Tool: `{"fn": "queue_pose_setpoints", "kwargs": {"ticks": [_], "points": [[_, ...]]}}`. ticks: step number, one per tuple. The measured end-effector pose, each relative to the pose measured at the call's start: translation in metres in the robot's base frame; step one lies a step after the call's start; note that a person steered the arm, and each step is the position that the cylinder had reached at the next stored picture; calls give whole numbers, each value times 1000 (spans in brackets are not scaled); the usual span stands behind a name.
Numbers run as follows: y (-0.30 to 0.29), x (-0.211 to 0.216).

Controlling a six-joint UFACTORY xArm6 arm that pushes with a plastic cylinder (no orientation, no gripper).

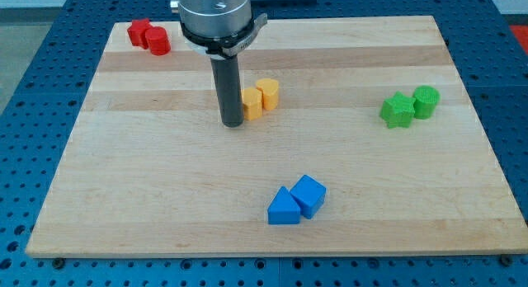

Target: Adjust the yellow blocks to the center of the board

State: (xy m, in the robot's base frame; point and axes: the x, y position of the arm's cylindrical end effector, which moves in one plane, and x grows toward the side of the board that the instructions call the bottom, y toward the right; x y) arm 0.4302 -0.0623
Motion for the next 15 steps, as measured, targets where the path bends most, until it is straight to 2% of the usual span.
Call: {"fn": "queue_pose_setpoints", "kwargs": {"ticks": [9, 13, 15], "points": [[17, -15], [62, -16], [63, -35]]}}
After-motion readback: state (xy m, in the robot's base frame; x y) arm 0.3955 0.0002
